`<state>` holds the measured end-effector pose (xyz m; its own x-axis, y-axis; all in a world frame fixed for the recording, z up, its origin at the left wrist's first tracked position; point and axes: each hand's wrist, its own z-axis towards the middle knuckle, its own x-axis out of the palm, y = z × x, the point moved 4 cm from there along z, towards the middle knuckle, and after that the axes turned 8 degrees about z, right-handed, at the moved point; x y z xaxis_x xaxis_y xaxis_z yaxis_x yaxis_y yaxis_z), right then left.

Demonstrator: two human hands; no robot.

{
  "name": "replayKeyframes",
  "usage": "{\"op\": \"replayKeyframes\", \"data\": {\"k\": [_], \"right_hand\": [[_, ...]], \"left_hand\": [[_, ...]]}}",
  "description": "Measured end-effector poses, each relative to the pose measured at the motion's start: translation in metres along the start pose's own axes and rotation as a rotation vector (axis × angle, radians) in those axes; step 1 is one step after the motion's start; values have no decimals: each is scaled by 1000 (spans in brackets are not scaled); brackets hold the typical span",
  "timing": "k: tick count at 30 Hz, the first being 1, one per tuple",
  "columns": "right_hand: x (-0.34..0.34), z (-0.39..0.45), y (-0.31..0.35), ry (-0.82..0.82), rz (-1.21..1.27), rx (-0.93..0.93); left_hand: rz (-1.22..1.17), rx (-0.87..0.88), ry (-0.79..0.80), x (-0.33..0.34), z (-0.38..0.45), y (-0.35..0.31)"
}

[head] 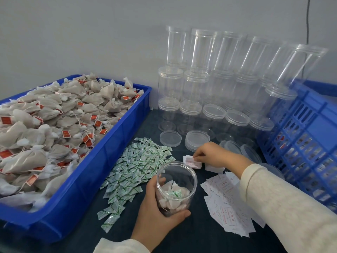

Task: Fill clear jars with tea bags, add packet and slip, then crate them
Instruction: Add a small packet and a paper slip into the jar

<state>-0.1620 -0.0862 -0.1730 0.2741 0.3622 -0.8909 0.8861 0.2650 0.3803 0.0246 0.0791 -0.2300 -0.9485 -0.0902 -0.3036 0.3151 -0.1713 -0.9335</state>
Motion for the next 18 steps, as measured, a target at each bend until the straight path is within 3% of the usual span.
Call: {"op": "replayKeyframes", "data": {"k": [10,18], "right_hand": [[-1,-4,3,-150,-123,-11],[0,-13,-6,-245,19,-75]], "left_hand": [[-18,12,-5,0,0,0],[-30,4,7,1,1,1]]}}
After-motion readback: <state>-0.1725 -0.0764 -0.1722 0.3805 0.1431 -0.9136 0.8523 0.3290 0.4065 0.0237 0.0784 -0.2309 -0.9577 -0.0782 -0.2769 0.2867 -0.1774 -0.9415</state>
